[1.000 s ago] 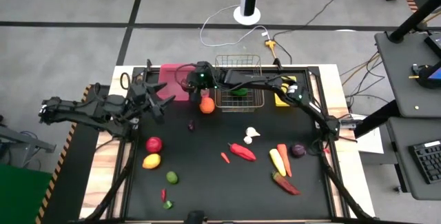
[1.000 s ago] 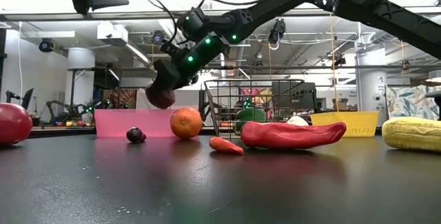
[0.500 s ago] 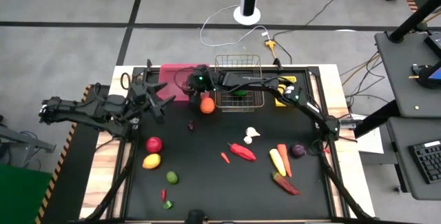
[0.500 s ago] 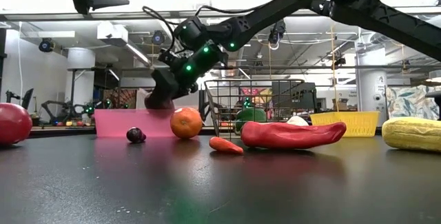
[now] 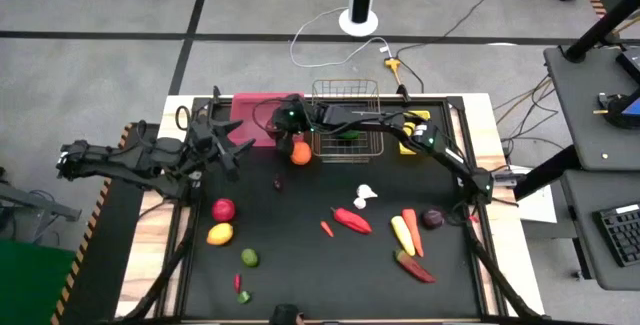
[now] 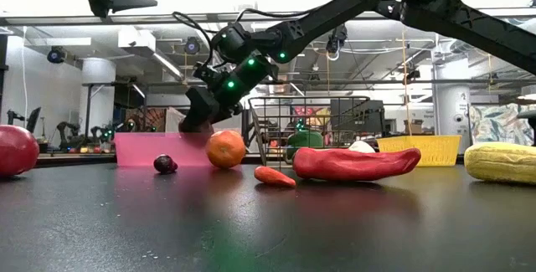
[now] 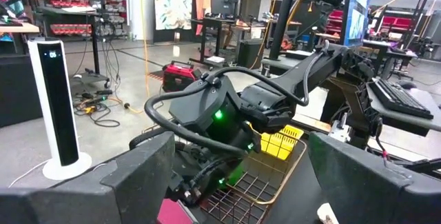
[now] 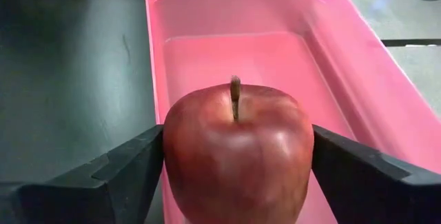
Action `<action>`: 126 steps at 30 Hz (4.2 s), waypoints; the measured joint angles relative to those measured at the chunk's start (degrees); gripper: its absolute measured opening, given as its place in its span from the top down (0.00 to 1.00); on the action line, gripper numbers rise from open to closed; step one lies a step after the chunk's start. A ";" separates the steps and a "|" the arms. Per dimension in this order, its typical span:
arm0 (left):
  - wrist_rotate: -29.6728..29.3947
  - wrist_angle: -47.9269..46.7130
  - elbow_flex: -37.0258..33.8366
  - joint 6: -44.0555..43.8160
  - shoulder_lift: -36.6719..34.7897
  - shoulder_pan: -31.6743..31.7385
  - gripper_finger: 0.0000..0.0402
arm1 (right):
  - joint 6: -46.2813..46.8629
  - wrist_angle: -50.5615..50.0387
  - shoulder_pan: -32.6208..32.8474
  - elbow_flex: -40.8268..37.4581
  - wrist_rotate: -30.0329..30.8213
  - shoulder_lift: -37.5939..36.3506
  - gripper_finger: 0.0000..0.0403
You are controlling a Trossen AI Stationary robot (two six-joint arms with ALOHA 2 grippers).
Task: Sort produce into baskets
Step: Put the red apple into the red bin, then put the small purple eggplant into the yellow bin
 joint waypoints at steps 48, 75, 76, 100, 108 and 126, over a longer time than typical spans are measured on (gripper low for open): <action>8.13 4.54 0.00 -18.88 18.77 -3.62 0.22 | 1.49 -33.32 5.56 -8.27 -1.57 -35.46 0.16; 12.18 -36.81 23.16 -55.28 51.92 -5.22 0.22 | 18.46 -24.97 28.14 -46.95 19.85 -68.06 0.18; 12.56 -37.31 23.96 -55.73 53.21 -5.12 0.22 | 18.50 -24.74 28.51 -47.09 20.35 -68.03 0.18; 17.33 -42.44 25.29 -58.14 69.82 4.33 0.23 | 18.53 -24.44 29.31 -47.43 21.03 -66.60 0.18; 18.40 -42.14 25.29 -58.13 70.49 4.31 0.23 | 18.10 -23.37 29.29 -48.12 21.03 -66.60 0.19; 18.73 -41.97 25.27 -58.13 70.40 4.33 0.83 | 18.38 -23.00 29.29 -49.31 21.03 -66.53 0.19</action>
